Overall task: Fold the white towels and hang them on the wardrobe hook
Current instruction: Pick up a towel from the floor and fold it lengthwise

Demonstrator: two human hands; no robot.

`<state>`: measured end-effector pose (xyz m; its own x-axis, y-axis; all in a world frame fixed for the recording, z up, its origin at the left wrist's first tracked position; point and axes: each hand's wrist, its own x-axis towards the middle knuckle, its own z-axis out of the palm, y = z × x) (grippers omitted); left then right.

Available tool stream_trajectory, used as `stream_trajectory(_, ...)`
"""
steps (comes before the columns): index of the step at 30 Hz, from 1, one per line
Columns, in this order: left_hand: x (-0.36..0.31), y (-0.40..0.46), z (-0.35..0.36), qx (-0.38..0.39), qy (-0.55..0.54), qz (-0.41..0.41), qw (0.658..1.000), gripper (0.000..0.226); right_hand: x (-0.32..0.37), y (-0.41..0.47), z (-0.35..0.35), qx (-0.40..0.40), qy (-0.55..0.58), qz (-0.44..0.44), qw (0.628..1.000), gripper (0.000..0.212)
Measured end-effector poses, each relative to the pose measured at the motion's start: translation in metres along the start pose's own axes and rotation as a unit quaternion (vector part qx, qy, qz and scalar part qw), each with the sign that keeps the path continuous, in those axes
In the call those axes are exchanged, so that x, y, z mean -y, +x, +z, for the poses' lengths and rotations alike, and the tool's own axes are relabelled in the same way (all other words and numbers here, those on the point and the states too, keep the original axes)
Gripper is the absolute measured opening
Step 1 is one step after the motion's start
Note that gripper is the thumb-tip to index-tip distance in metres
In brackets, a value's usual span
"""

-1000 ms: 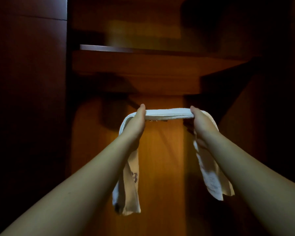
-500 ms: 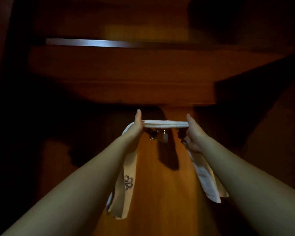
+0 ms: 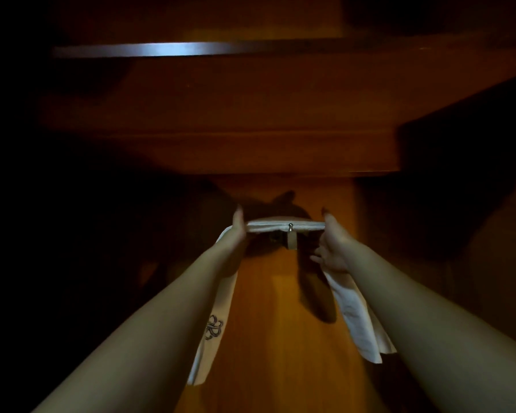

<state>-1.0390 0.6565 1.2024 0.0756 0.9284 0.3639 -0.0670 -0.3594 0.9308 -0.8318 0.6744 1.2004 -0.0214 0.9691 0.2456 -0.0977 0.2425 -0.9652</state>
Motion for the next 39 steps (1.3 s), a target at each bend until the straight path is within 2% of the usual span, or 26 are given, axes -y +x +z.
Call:
stream_trajectory(5,0.016,0.0,0.008,0.02,-0.04,0.017,0.999,0.083,-0.024,-0.001,-0.005,-0.022,0.008,-0.001,1.0,0.089)
stream_trajectory(7,0.024,-0.005,0.015,0.009,-0.056,0.017,0.998,0.071,-0.038,-0.011,-0.003,-0.013,-0.009,-0.027,0.999,0.091)
stream_trajectory(8,0.028,-0.008,0.016,0.014,-0.061,0.018,0.998,0.073,-0.045,-0.016,0.0,-0.005,-0.018,-0.046,0.999,0.093)
stream_trajectory(11,0.039,-0.019,0.018,0.041,-0.057,0.019,0.997,0.08,-0.057,-0.031,0.008,0.008,-0.058,-0.08,0.995,0.113)
stream_trajectory(14,0.052,-0.031,0.016,0.055,-0.036,0.006,0.998,0.086,-0.063,-0.045,0.016,0.02,-0.066,-0.086,0.994,0.083)
stream_trajectory(18,0.071,-0.06,0.022,0.062,0.022,-0.022,0.998,0.103,-0.076,-0.068,0.027,0.051,-0.082,-0.076,0.992,0.08)
stream_trajectory(22,0.093,-0.103,0.019,0.059,0.076,-0.062,0.993,0.087,-0.094,-0.094,0.035,0.035,-0.127,-0.03,0.991,0.09)
stream_trajectory(24,0.102,-0.128,0.013,0.054,0.12,-0.07,0.989,0.085,-0.102,-0.112,0.039,0.015,-0.155,-0.015,0.988,0.084)
stream_trajectory(26,0.104,-0.152,0.006,0.053,0.118,-0.063,0.99,0.083,-0.108,-0.134,0.043,-0.016,-0.177,-0.008,0.984,0.076)
stream_trajectory(30,0.099,-0.2,-0.016,0.099,0.117,-0.069,0.986,0.069,-0.115,-0.194,0.056,-0.055,-0.253,-0.011,0.966,0.065)
stream_trajectory(33,0.101,-0.237,-0.035,0.118,0.201,-0.075,0.97,0.053,-0.125,-0.246,0.061,-0.073,-0.341,0.009,0.937,0.068)
stream_trajectory(36,0.116,-0.274,-0.051,0.125,0.287,-0.087,0.946,0.057,-0.139,-0.303,0.062,-0.081,-0.404,0.053,0.91,0.062)
stream_trajectory(39,0.132,-0.315,-0.061,0.164,0.36,-0.083,0.915,0.061,-0.156,-0.368,0.063,-0.073,-0.436,0.089,0.893,0.057)
